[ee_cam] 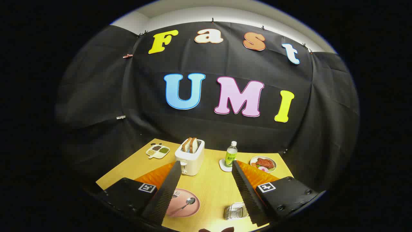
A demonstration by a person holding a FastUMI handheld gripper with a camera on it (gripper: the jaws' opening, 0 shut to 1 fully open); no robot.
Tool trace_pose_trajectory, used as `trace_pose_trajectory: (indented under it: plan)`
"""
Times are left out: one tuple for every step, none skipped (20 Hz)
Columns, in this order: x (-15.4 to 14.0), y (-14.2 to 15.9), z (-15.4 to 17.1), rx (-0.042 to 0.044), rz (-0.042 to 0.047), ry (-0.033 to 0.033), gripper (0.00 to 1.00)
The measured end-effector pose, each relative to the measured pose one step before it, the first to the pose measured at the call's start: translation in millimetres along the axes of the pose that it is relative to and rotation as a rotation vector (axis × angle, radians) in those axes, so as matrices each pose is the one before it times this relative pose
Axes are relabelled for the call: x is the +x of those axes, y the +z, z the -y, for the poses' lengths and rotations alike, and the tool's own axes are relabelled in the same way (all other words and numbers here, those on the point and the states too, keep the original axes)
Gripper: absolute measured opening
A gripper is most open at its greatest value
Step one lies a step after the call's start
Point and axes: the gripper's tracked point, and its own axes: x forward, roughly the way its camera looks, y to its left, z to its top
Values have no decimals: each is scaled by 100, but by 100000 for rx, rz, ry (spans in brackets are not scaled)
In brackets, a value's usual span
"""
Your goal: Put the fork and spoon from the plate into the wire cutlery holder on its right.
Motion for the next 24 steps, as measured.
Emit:
trace_pose_trajectory:
  plan:
    - [22, -76, -53, 211, -275, 145, 98]
    - [-7, -93, -61, 208, -469, 178, 98]
    - [23, 20, -10, 205, -118, 58, 98]
    - [-106, -20, -53, 144, -52, 0, 98]
    - [-2, 65, 7, 90, -2, -4, 98]
    - [48, -38, 5, 1, -91, -84, 98]
    - [-16, -18, -3, 87, -27, 95, 98]
    - [-10, -26, -50, -30, -126, 39, 98]
    - [48, 1, -40, 52, -168, 72, 98]
    - [-28, 2, -100, -14, -10, 98, 98]
    - [23, 18, -17, -22, -44, 27, 98]
    - [-62, -32, -30, -37, -114, 6, 98]
    - [-5, -49, 27, 76, -176, 10, 98]
    - [24, -97, -20, 183, -292, 91, 98]
    - [-28, -136, -81, 142, -423, 56, 98]
    - [27, -75, -1, 204, -351, -58, 98]
    - [47, -168, -7, 104, -422, 116, 98]
    - [30, -55, -70, 148, -659, 278, 98]
    - [79, -239, -125, 331, -1029, 475, 98]
    - [77, -420, -233, 565, -1554, 780, 98]
    - [146, -518, -295, 944, -2203, 1214, 98]
    - [213, -700, -376, 1371, -3000, 1354, 98]
    - [175, -741, -338, 1247, -3327, 1417, 98]
    - [206, -1031, -474, 1717, -4779, 2038, 98]
